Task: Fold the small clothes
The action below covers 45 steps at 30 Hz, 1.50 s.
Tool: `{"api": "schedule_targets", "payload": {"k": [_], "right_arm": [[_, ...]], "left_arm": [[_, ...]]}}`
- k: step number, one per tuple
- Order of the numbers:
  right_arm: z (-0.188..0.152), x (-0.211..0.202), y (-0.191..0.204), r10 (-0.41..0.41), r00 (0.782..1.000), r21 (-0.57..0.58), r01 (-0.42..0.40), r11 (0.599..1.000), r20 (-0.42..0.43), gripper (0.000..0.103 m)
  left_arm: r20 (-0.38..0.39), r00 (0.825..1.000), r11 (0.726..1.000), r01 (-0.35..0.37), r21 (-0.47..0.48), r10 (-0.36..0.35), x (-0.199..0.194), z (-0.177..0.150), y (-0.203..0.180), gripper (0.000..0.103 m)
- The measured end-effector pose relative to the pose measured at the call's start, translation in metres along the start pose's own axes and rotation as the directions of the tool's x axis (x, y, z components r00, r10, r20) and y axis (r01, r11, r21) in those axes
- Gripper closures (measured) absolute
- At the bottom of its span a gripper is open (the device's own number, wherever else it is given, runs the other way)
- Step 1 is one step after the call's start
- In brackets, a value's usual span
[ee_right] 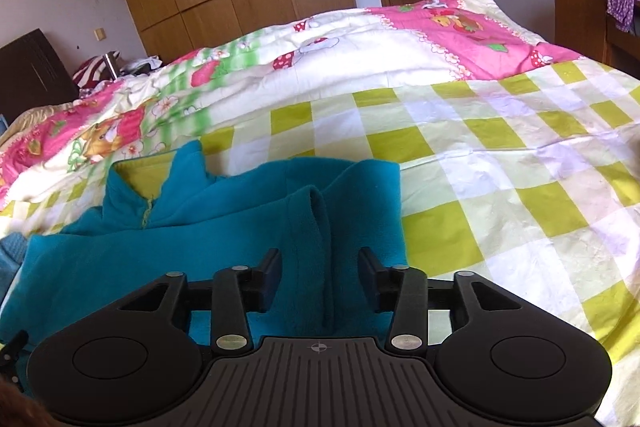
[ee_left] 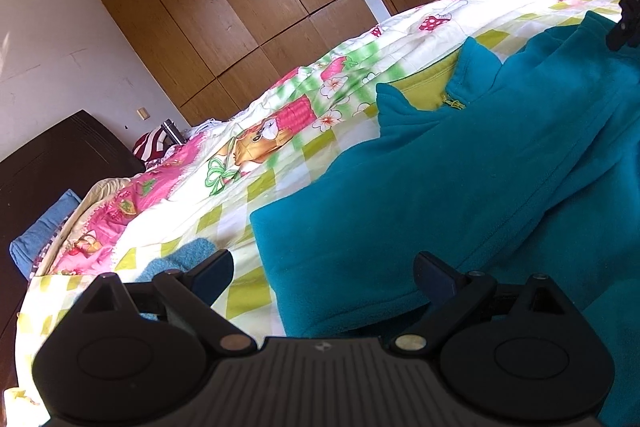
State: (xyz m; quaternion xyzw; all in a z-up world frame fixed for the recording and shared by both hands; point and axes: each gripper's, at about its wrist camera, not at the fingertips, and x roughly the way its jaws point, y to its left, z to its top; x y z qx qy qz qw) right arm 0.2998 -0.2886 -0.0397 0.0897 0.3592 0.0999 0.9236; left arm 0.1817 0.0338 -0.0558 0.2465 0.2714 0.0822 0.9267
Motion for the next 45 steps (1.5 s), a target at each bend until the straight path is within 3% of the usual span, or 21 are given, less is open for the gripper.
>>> {"api": "schedule_targets", "payload": {"k": [4, 5, 6, 9, 12, 15, 21, 23, 25, 29, 33, 40, 43, 45], "right_arm": [[-0.004, 0.029, 0.007, 0.004, 0.998, 0.008, -0.003, 1.000, -0.065, 0.062], [-0.004, 0.031, 0.008, 0.009, 0.998, 0.013, -0.008, 1.000, -0.060, 0.078], [-0.005, 0.032, 0.009, 0.015, 0.998, 0.024, -0.013, 1.000, -0.062, 0.085], [-0.003, 0.025, 0.005, 0.042, 0.997, 0.050, -0.039, 0.998, -0.060, 0.093], [0.002, 0.012, -0.008, 0.067, 0.997, 0.120, -0.063, 0.991, -0.031, 0.094], [0.004, 0.007, -0.012, 0.031, 1.000, 0.132, -0.030, 0.991, -0.007, 0.094], [-0.004, 0.026, -0.005, -0.029, 0.997, 0.100, 0.036, 0.994, -0.072, 0.091], [-0.004, 0.022, 0.005, -0.058, 0.997, 0.031, 0.059, 0.998, -0.054, 0.091], [-0.001, 0.018, 0.001, -0.056, 0.998, 0.048, 0.058, 0.997, -0.042, 0.093], [0.000, 0.020, -0.008, -0.058, 0.997, 0.084, 0.062, 0.994, -0.051, 0.094], [-0.004, 0.023, 0.001, -0.096, 0.994, 0.050, 0.098, 0.994, -0.053, 0.093], [0.005, 0.025, 0.013, -0.167, 0.982, -0.003, 0.167, 0.986, -0.086, 0.093], [0.002, 0.034, 0.017, -0.212, 0.972, -0.019, 0.211, 0.977, -0.100, 0.093], [0.001, 0.036, 0.020, -0.228, 0.969, -0.017, 0.228, 0.974, -0.098, 0.093]], "left_arm": [[0.006, 1.000, 1.000, 0.003, -0.016, -0.003, 0.000, 0.000, -0.001, 0.000], [0.010, 1.000, 1.000, 0.001, -0.012, -0.001, -0.001, -0.001, -0.001, 0.000], [0.011, 1.000, 1.000, -0.002, -0.009, 0.002, -0.001, -0.002, 0.000, 0.000], [0.011, 1.000, 1.000, -0.002, -0.017, 0.002, -0.001, -0.005, 0.002, 0.000], [0.009, 1.000, 0.999, 0.009, -0.043, -0.008, 0.001, -0.004, 0.005, 0.000], [0.001, 1.000, 0.999, 0.019, -0.047, -0.019, 0.007, -0.004, 0.002, 0.000], [-0.076, 0.996, 0.999, 0.039, -0.018, -0.040, 0.030, -0.010, 0.002, 0.000], [-0.060, 0.998, 1.000, 0.011, -0.016, -0.012, 0.025, -0.009, 0.011, 0.000], [-0.039, 0.999, 1.000, -0.016, -0.005, 0.016, 0.016, -0.012, 0.020, 0.000], [-0.038, 0.999, 0.999, 0.012, 0.034, -0.010, -0.001, -0.030, 0.026, 0.000], [-0.033, 0.999, 0.995, 0.021, 0.095, -0.018, -0.008, -0.050, 0.022, 0.000], [-0.038, 0.999, 1.000, 0.000, -0.011, 0.000, 0.024, -0.032, 0.022, 0.000], [-0.028, 0.996, 0.997, -0.081, 0.009, 0.081, 0.037, -0.032, 0.022, 0.000], [-0.016, 0.987, 0.985, -0.161, -0.056, 0.161, 0.033, -0.037, 0.044, 0.000]]}}
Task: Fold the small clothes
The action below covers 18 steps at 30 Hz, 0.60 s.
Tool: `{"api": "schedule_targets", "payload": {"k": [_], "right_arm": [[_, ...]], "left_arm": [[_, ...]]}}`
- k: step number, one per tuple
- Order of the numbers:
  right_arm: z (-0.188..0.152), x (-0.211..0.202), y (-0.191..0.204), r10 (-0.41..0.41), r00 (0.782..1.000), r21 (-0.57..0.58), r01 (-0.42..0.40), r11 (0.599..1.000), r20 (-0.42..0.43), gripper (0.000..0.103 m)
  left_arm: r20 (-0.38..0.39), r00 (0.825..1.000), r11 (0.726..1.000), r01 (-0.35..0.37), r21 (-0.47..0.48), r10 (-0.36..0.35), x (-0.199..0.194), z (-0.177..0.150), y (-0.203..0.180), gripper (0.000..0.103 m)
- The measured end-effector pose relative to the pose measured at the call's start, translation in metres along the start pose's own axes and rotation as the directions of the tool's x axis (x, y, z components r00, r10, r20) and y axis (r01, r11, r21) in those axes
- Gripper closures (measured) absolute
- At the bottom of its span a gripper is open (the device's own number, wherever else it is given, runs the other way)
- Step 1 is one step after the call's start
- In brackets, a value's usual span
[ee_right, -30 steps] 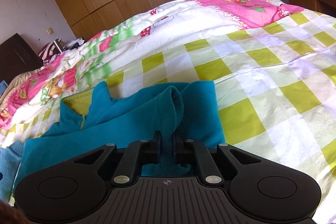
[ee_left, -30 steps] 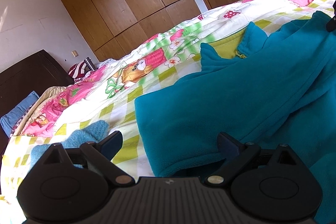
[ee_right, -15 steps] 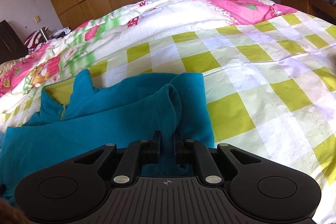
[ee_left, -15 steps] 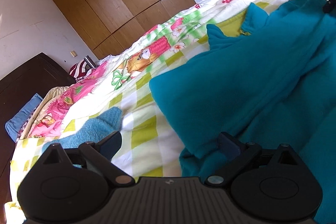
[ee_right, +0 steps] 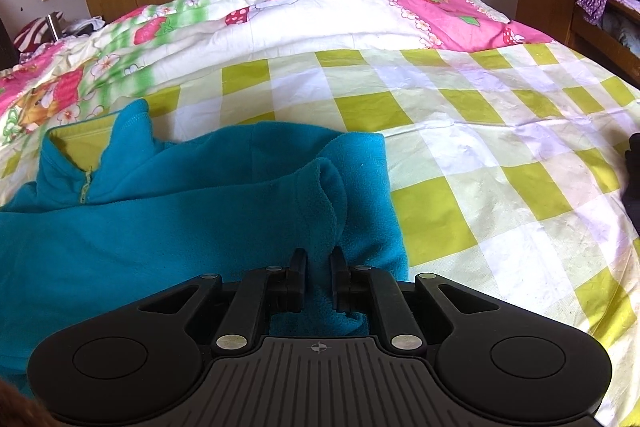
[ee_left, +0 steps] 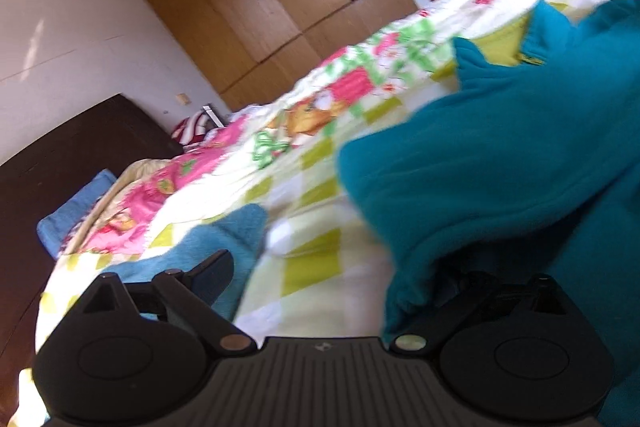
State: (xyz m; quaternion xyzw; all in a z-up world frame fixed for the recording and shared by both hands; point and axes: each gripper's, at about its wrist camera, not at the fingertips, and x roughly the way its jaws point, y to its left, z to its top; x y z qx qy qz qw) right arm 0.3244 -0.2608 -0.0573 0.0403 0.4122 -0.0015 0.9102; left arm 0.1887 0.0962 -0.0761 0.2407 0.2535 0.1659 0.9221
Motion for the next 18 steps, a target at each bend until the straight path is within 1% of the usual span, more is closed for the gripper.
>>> {"api": "schedule_targets", "payload": {"k": [1, 2, 3, 4, 5, 6, 8, 10, 12, 15, 16, 17, 18], "right_arm": [[0.000, 0.000, 0.002, -0.007, 1.000, -0.009, 0.007, 1.000, 0.000, 0.093], [0.000, 0.000, 0.002, -0.010, 1.000, -0.023, 0.010, 1.000, 0.000, 0.093], [0.000, 0.001, 0.003, -0.012, 1.000, -0.034, 0.012, 0.999, 0.001, 0.093], [-0.001, 0.001, 0.003, -0.012, 1.000, -0.041, 0.013, 0.999, 0.003, 0.093], [-0.002, 0.002, 0.003, -0.005, 1.000, -0.037, 0.005, 0.999, 0.003, 0.093], [-0.003, 0.003, 0.004, 0.003, 1.000, -0.033, -0.003, 0.999, 0.002, 0.093], [-0.007, 0.004, 0.010, 0.001, 1.000, -0.047, -0.001, 0.999, 0.009, 0.091], [-0.008, 0.003, 0.016, -0.019, 1.000, -0.088, 0.020, 0.996, 0.019, 0.090], [-0.008, -0.001, 0.017, -0.023, 0.999, -0.110, 0.025, 0.994, 0.023, 0.089], [-0.008, -0.019, 0.013, -0.025, 0.998, -0.094, 0.030, 0.995, 0.051, 0.087], [-0.008, -0.032, 0.013, -0.031, 0.996, -0.096, 0.039, 0.995, 0.080, 0.087], [-0.009, -0.042, 0.015, -0.045, 0.993, -0.109, 0.057, 0.992, 0.110, 0.087], [-0.010, -0.054, 0.019, -0.073, 0.985, -0.129, 0.094, 0.987, 0.155, 0.086]], "left_arm": [[-0.011, 1.000, 0.998, -0.021, -0.063, 0.020, 0.000, -0.003, 0.018, 0.000], [-0.021, 1.000, 0.992, -0.004, -0.127, 0.002, 0.002, -0.007, 0.036, 0.000], [-0.024, 0.999, 0.981, 0.035, -0.188, -0.040, 0.003, -0.012, 0.049, 0.000], [-0.043, 0.996, 0.968, 0.062, -0.242, -0.075, 0.006, -0.016, 0.059, 0.000], [-0.068, 0.994, 0.962, 0.070, -0.262, -0.091, 0.008, -0.020, 0.060, 0.000], [-0.081, 0.992, 0.962, 0.077, -0.261, -0.101, 0.008, -0.023, 0.057, 0.000], [-0.087, 0.991, 0.974, 0.086, -0.212, -0.106, 0.002, -0.032, 0.047, 0.000], [-0.101, 0.992, 0.981, 0.059, -0.185, -0.078, -0.007, -0.039, 0.045, 0.000], [-0.105, 0.992, 0.980, 0.044, -0.196, -0.066, -0.019, -0.044, 0.054, 0.000], [-0.075, 0.996, 0.975, 0.031, -0.222, -0.048, -0.042, -0.044, 0.068, 0.000], [-0.055, 0.998, 0.974, 0.031, -0.226, -0.044, -0.048, -0.042, 0.072, 0.000], [-0.017, 0.999, 0.972, 0.038, -0.233, -0.043, -0.055, -0.037, 0.074, 0.000], [0.020, 0.999, 0.971, 0.045, -0.236, -0.042, -0.060, -0.031, 0.075, 0.000]]}}
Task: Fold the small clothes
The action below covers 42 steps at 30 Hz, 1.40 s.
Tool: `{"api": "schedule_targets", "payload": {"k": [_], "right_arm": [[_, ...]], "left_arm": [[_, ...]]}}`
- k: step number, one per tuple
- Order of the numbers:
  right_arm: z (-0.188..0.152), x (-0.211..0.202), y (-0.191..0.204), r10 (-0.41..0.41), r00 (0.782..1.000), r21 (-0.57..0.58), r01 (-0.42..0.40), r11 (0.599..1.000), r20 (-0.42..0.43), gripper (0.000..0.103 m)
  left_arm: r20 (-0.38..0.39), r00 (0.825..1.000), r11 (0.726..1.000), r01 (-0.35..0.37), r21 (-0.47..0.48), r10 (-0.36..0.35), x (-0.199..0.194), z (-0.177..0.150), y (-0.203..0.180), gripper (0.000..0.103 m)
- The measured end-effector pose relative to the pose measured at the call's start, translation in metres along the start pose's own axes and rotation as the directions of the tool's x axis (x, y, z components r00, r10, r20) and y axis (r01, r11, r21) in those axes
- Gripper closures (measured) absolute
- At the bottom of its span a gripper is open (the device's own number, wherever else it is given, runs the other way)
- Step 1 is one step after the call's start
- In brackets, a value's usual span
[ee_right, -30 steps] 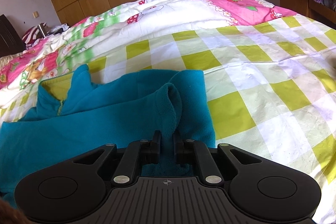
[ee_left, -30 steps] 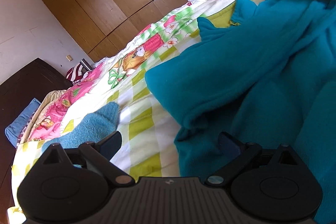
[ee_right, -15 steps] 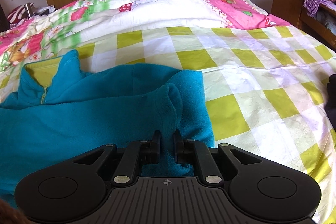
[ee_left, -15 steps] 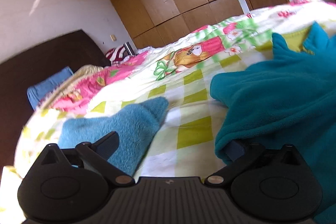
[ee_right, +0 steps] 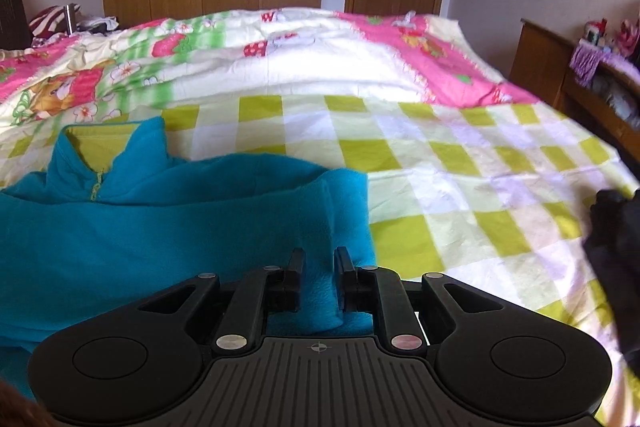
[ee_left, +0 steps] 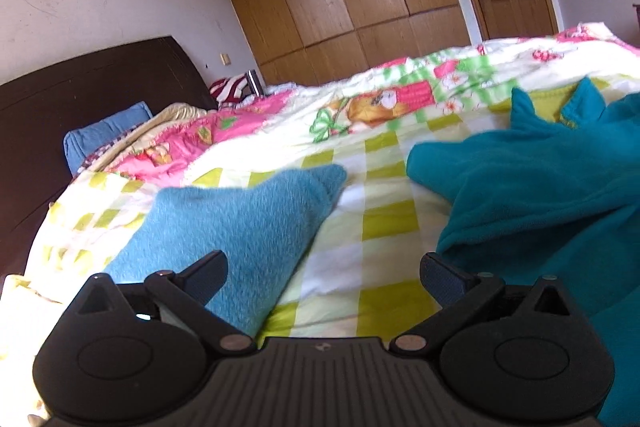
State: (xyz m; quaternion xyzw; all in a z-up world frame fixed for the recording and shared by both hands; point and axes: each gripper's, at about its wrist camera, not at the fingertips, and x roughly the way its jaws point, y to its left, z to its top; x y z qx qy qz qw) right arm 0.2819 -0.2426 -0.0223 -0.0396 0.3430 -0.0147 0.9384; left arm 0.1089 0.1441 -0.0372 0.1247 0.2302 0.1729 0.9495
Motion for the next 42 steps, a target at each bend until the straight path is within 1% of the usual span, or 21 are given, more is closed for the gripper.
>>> {"api": "schedule_targets", "payload": {"k": [2, 4, 6, 8, 9, 10, 12, 16, 18, 20, 24, 26, 27, 28, 30, 33, 34, 37, 38, 41, 42], "right_arm": [[0.004, -0.025, 0.013, -0.049, 0.993, -0.068, 0.057, 0.996, 0.105, 0.084], [0.012, -0.043, 0.035, -0.011, 0.983, -0.138, 0.037, 0.990, 0.182, 0.084], [0.021, -0.051, 0.064, 0.117, 0.976, -0.199, -0.080, 0.977, 0.185, 0.084], [0.031, -0.050, 0.104, 0.284, 0.949, -0.237, -0.247, 0.940, 0.139, 0.084], [0.035, -0.045, 0.125, 0.371, 0.922, -0.239, -0.339, 0.910, 0.107, 0.084], [0.039, -0.037, 0.151, 0.467, 0.882, -0.241, -0.440, 0.865, 0.064, 0.084], [0.040, -0.020, 0.195, 0.575, 0.818, -0.255, -0.556, 0.791, 0.001, 0.084], [0.031, 0.029, 0.262, 0.653, 0.738, -0.150, -0.675, 0.723, -0.172, 0.084], [0.017, 0.043, 0.283, 0.588, 0.779, -0.179, -0.624, 0.761, -0.215, 0.081], [0.007, 0.035, 0.287, 0.590, 0.787, -0.219, -0.617, 0.755, -0.180, 0.081], [0.014, 0.020, 0.279, 0.646, 0.750, -0.215, -0.661, 0.719, -0.141, 0.081], [0.019, 0.013, 0.282, 0.635, 0.765, -0.269, -0.638, 0.722, -0.111, 0.080], [0.021, 0.012, 0.286, 0.643, 0.759, -0.284, -0.641, 0.713, -0.100, 0.081], [0.023, 0.011, 0.290, 0.656, 0.748, -0.298, -0.651, 0.698, -0.100, 0.081], [0.026, 0.016, 0.302, 0.648, 0.753, -0.302, -0.647, 0.701, -0.110, 0.078], [0.022, 0.044, 0.327, 0.649, 0.711, -0.226, -0.702, 0.675, -0.270, 0.077], [0.017, 0.050, 0.330, 0.655, 0.703, -0.189, -0.708, 0.680, -0.276, 0.077], [0.010, 0.050, 0.338, 0.665, 0.700, -0.205, -0.713, 0.670, -0.260, 0.074], [0.011, 0.048, 0.337, 0.675, 0.692, -0.190, -0.721, 0.667, -0.255, 0.074], [0.015, 0.036, 0.320, 0.705, 0.678, -0.158, -0.735, 0.660, -0.210, 0.074], [0.015, 0.030, 0.311, 0.708, 0.680, -0.157, -0.733, 0.662, -0.192, 0.075]], "left_arm": [[0.050, 0.998, 1.000, 0.024, 0.009, -0.025, 0.000, 0.012, -0.008, 0.000], [0.062, 0.998, 1.000, 0.021, 0.023, -0.023, 0.013, 0.019, -0.021, 0.000], [0.020, 0.999, 0.999, 0.031, 0.031, -0.032, 0.035, 0.018, -0.030, 0.000], [-0.102, 0.995, 0.996, -0.001, 0.087, 0.010, 0.061, 0.009, -0.039, 0.000], [-0.156, 0.988, 0.994, 0.001, 0.105, 0.015, 0.069, 0.003, -0.039, 0.000], [-0.205, 0.979, 0.995, 0.015, 0.103, 0.007, 0.075, -0.004, -0.035, 0.000], [-0.246, 0.969, 0.999, 0.022, 0.034, -0.013, 0.073, -0.016, -0.020, 0.000], [-0.263, 0.965, 1.000, 0.002, 0.000, -0.002, 0.058, -0.019, -0.004, 0.000], [-0.197, 0.980, 0.998, 0.022, -0.050, -0.032, 0.042, -0.012, 0.005, 0.000], [-0.138, 0.990, 0.998, 0.030, -0.059, -0.038, 0.033, -0.003, 0.008, 0.000], [-0.057, 0.998, 0.996, 0.036, 0.077, -0.031, 0.036, 0.006, -0.014, 0.000], [-0.031, 0.998, 0.993, 0.066, 0.093, -0.063, 0.039, 0.009, -0.026, 0.000], [-0.024, 0.997, 0.993, 0.079, 0.087, -0.077, 0.041, 0.011, -0.031, 0.000], [-0.028, 0.996, 0.993, 0.088, 0.083, -0.086, 0.045, 0.013, -0.036, 0.000], [-0.085, 0.992, 0.991, 0.100, 0.087, -0.093, 0.057, 0.012, -0.043, 0.000], [-0.191, 0.976, 0.991, 0.120, 0.052, -0.109, 0.070, 0.004, -0.038, 0.004], [-0.206, 0.973, 0.992, 0.118, 0.038, -0.108, 0.069, 0.001, -0.034, 0.004], [-0.205, 0.975, 0.994, 0.097, 0.045, -0.086, 0.059, -0.001, -0.028, 0.004], [-0.199, 0.977, 0.995, 0.082, 0.057, -0.069, 0.056, 0.000, -0.028, 0.004], [-0.174, 0.984, 0.995, 0.055, 0.079, -0.041, 0.044, 0.006, -0.025, 0.004], [-0.163, 0.986, 0.995, 0.055, 0.084, -0.041, 0.040, 0.009, -0.024, 0.004]]}}
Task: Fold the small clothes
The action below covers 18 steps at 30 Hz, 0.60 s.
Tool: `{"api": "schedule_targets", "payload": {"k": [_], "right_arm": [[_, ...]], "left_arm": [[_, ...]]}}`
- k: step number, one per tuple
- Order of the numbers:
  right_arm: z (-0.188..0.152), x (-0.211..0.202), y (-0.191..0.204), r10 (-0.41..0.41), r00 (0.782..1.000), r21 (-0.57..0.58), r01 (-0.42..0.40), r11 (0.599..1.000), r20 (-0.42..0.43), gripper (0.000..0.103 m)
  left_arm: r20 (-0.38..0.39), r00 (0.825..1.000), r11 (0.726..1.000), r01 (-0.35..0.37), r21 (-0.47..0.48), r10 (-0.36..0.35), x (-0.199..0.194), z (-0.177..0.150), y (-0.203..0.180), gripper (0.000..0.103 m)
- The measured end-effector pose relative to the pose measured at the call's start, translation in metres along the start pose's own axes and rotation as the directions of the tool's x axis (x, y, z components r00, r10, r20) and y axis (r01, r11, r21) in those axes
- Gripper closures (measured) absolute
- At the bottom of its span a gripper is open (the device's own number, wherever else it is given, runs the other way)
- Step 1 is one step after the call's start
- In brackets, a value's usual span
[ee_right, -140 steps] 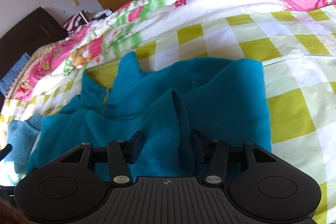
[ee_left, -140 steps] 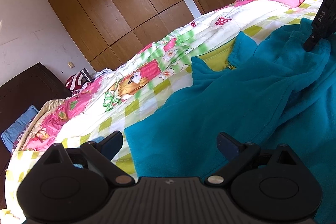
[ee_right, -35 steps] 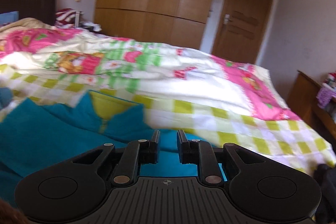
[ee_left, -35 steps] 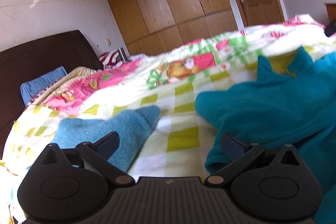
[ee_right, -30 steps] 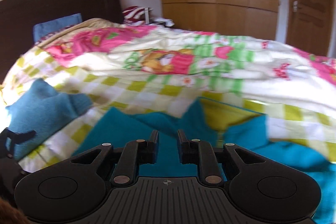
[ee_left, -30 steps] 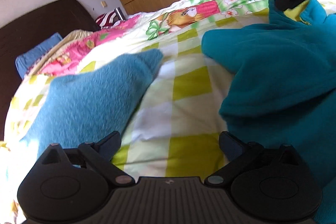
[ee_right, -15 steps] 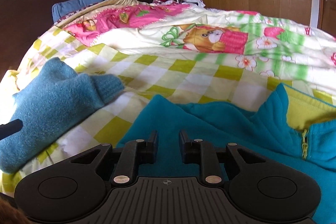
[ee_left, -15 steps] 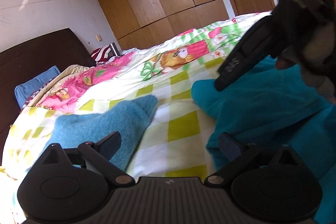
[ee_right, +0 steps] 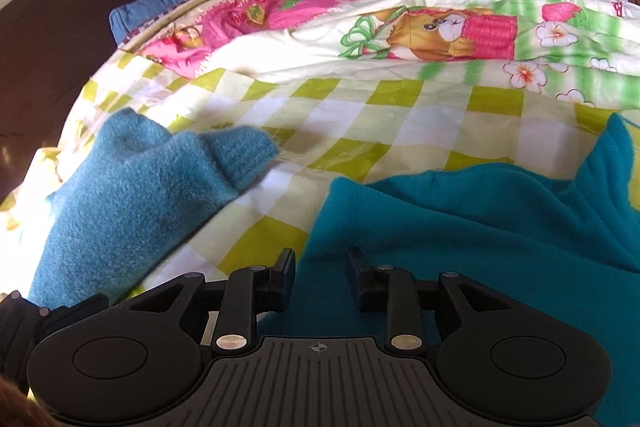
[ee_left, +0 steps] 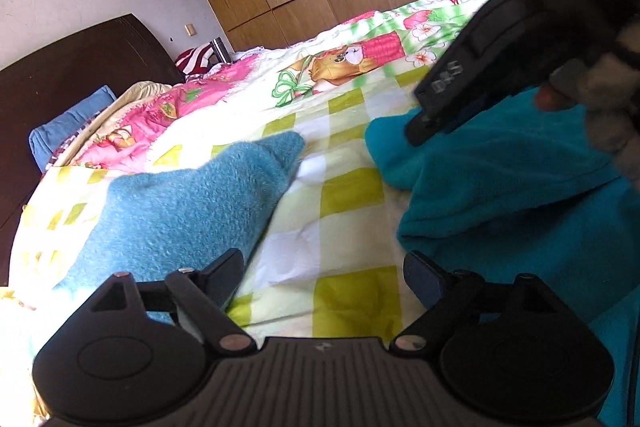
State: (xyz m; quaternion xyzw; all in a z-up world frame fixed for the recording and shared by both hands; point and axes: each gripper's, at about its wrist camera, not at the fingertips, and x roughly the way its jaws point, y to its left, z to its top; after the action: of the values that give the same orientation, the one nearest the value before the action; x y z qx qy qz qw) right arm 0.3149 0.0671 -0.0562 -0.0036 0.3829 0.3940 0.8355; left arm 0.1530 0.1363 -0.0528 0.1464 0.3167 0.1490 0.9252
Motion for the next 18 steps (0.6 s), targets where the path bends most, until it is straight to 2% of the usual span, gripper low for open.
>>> {"api": "schedule_targets", "payload": {"k": [2, 6, 10, 14, 16, 18], "right_arm": [[-0.006, -0.031, -0.010, -0.016, 0.998, 0.008, 0.016, 1.000, 0.054, 0.075], [-0.027, -0.100, -0.054, -0.117, 0.986, 0.102, 0.104, 0.989, 0.123, 0.075], [-0.066, -0.174, -0.104, -0.281, 0.944, 0.221, 0.241, 0.945, 0.172, 0.074], [-0.110, -0.221, -0.131, -0.409, 0.900, 0.247, 0.367, 0.897, 0.149, 0.074], [-0.125, -0.236, -0.137, -0.445, 0.884, 0.259, 0.400, 0.879, 0.143, 0.074], [-0.137, -0.247, -0.142, -0.450, 0.879, 0.272, 0.400, 0.875, 0.155, 0.074]], "left_arm": [[0.023, 1.000, 1.000, 0.000, 0.009, 0.000, -0.008, 0.004, -0.001, 0.003], [0.080, 0.996, 0.999, 0.031, 0.018, -0.032, -0.025, 0.017, -0.013, 0.003], [0.149, 0.982, 0.993, 0.105, 0.063, -0.113, -0.041, 0.039, -0.040, 0.001], [0.207, 0.952, 0.966, 0.192, 0.176, -0.227, -0.052, 0.058, -0.090, 0.000], [0.234, 0.928, 0.945, 0.239, 0.225, -0.290, -0.058, 0.069, -0.120, 0.000], [0.244, 0.907, 0.921, 0.275, 0.275, -0.344, -0.061, 0.079, -0.149, 0.000]]}}
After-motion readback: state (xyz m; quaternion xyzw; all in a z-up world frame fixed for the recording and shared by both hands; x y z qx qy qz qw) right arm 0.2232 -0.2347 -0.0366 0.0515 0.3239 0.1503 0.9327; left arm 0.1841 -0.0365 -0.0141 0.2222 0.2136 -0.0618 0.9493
